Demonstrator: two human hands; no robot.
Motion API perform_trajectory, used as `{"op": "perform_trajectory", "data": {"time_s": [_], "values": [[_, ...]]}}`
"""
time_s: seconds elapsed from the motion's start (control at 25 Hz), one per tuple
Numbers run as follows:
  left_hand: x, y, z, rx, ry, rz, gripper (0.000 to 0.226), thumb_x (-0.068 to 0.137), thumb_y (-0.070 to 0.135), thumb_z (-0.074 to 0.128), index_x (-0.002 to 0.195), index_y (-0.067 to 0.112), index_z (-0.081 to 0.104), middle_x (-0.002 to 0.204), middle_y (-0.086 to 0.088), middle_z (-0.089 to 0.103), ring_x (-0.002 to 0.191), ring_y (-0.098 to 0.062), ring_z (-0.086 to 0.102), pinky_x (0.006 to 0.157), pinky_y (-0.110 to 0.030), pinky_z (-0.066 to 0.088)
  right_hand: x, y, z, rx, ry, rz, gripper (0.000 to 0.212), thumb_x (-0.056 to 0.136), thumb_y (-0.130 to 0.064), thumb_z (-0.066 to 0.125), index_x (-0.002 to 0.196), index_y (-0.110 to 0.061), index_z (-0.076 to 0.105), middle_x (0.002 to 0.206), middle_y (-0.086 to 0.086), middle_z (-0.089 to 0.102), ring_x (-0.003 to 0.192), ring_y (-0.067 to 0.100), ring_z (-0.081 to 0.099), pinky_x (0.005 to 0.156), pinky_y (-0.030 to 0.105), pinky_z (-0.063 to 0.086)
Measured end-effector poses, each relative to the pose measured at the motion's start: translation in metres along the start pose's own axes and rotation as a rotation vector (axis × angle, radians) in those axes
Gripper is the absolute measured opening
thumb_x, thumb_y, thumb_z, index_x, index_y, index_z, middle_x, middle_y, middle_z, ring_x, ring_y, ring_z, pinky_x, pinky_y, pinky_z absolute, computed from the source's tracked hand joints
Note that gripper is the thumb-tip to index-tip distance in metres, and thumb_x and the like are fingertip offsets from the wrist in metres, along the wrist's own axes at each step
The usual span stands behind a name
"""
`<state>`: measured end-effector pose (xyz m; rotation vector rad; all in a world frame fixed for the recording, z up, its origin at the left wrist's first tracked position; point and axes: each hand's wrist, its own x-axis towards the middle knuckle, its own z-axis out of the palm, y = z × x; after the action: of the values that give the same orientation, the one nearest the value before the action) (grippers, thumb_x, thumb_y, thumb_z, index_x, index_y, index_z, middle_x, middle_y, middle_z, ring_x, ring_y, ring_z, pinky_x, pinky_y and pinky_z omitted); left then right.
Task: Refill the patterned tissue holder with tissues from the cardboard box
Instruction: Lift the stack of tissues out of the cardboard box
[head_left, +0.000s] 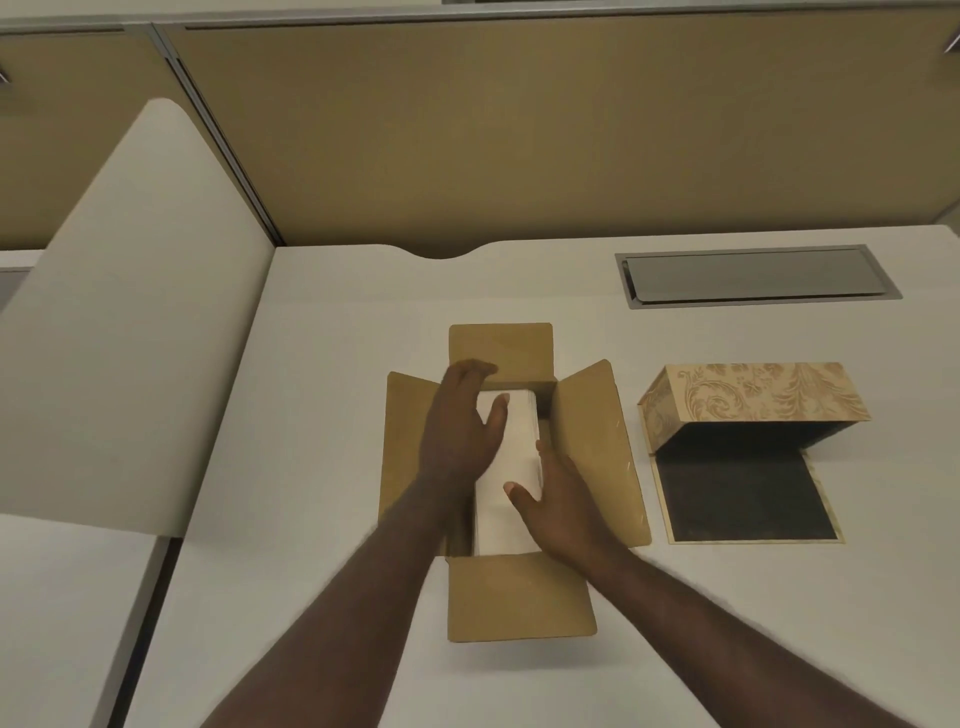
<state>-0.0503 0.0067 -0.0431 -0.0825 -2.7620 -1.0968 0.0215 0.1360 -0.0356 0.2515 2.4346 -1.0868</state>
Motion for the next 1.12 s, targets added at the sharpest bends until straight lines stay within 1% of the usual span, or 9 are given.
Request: {"op": "perform_trajectory", "data": {"time_s": [0.12, 0.24, 0.32, 0.48, 0.6, 0.8, 0.92, 1.0, 1.12], "values": [[-0.017, 0.009, 0.013, -0.187, -0.072, -0.296, 0.055, 0.093, 0.022, 0.059, 0.144, 0.009, 0.042, 0.147, -0.007, 0.047, 0.136, -0.022, 0.045, 0.112, -0.03, 0.036, 0.029, -0.007, 0.008, 0.207, -0.035, 0.169, 0.064, 0.098, -0.036, 0.052, 0.152, -0.01, 0.029, 0.158, 0.008, 0.035, 0.142, 0.029, 0.038, 0.114, 0.039, 0.038], [-0.022, 0.009, 0.024, -0.4, -0.205, -0.73, 0.064, 0.094, 0.023, 0.06, 0.148, 0.004, 0.031, 0.151, -0.013, 0.042, 0.138, -0.03, 0.043, 0.106, -0.031, 0.037, 0.045, -0.002, 0.016, 0.374, -0.033, 0.373, 0.054, 0.1, -0.034, 0.05, 0.141, -0.001, 0.043, 0.144, 0.016, 0.05, 0.128, 0.033, 0.052, 0.098, 0.037, 0.047], [-0.027, 0.004, 0.031, -0.427, -0.282, -0.874, 0.062, 0.096, 0.028, 0.056, 0.147, 0.003, 0.031, 0.149, -0.015, 0.044, 0.134, -0.034, 0.047, 0.105, -0.036, 0.043, 0.05, 0.002, 0.019, 0.415, -0.005, 0.417, 0.054, 0.1, -0.036, 0.049, 0.139, 0.0, 0.046, 0.141, 0.017, 0.053, 0.125, 0.033, 0.054, 0.094, 0.036, 0.047], [-0.04, -0.002, 0.041, -0.299, -0.394, -0.897, 0.063, 0.1, 0.039, 0.044, 0.148, 0.001, 0.027, 0.149, -0.017, 0.044, 0.132, -0.034, 0.048, 0.094, -0.035, 0.044, 0.055, 0.001, 0.024, 0.469, 0.034, 0.426, 0.061, 0.096, -0.04, 0.054, 0.14, 0.001, 0.046, 0.14, 0.017, 0.055, 0.122, 0.033, 0.055, 0.084, 0.031, 0.044], [-0.043, -0.007, 0.044, -0.25, -0.372, -0.838, 0.06, 0.101, 0.039, 0.041, 0.146, 0.001, 0.031, 0.149, -0.017, 0.045, 0.134, -0.034, 0.047, 0.103, -0.038, 0.043, 0.058, 0.004, 0.026, 0.471, 0.029, 0.452, 0.065, 0.096, -0.045, 0.052, 0.143, 0.0, 0.042, 0.143, 0.016, 0.051, 0.125, 0.033, 0.052, 0.086, 0.032, 0.042], [-0.043, -0.011, 0.045, -0.266, -0.369, -0.849, 0.06, 0.101, 0.042, 0.041, 0.144, 0.0, 0.035, 0.148, -0.016, 0.045, 0.134, -0.033, 0.047, 0.103, -0.037, 0.042, 0.065, 0.008, 0.029, 0.502, -0.002, 0.502, 0.067, 0.096, -0.049, 0.051, 0.144, -0.004, 0.041, 0.146, 0.013, 0.048, 0.128, 0.032, 0.05, 0.094, 0.036, 0.042], [-0.044, -0.013, 0.046, -0.287, -0.352, -0.866, 0.059, 0.101, 0.042, 0.041, 0.143, 0.001, 0.036, 0.147, -0.016, 0.046, 0.133, -0.032, 0.048, 0.104, -0.038, 0.043, 0.067, 0.008, 0.029, 0.564, -0.02, 0.539, 0.061, 0.095, -0.045, 0.054, 0.14, -0.005, 0.047, 0.144, 0.011, 0.051, 0.125, 0.031, 0.05, 0.094, 0.037, 0.041], [-0.044, -0.013, 0.046, -0.284, -0.346, -0.866, 0.057, 0.101, 0.041, 0.042, 0.143, 0.002, 0.037, 0.146, -0.016, 0.047, 0.133, -0.032, 0.048, 0.104, -0.039, 0.043, 0.069, 0.008, 0.027, 0.678, -0.056, 0.555, 0.049, 0.096, -0.036, 0.055, 0.134, -0.006, 0.053, 0.134, 0.011, 0.058, 0.113, 0.029, 0.055, 0.094, 0.038, 0.043], [-0.045, -0.012, 0.047, -0.266, -0.339, -0.859, 0.056, 0.101, 0.039, 0.042, 0.143, 0.003, 0.038, 0.146, -0.015, 0.048, 0.133, -0.032, 0.049, 0.106, -0.039, 0.043, 0.069, 0.005, 0.021, 0.786, -0.108, 0.582, 0.029, 0.095, -0.028, 0.055, 0.117, -0.01, 0.06, 0.094, 0.006, 0.064, 0.083, 0.023, 0.057, 0.078, 0.036, 0.045]]}}
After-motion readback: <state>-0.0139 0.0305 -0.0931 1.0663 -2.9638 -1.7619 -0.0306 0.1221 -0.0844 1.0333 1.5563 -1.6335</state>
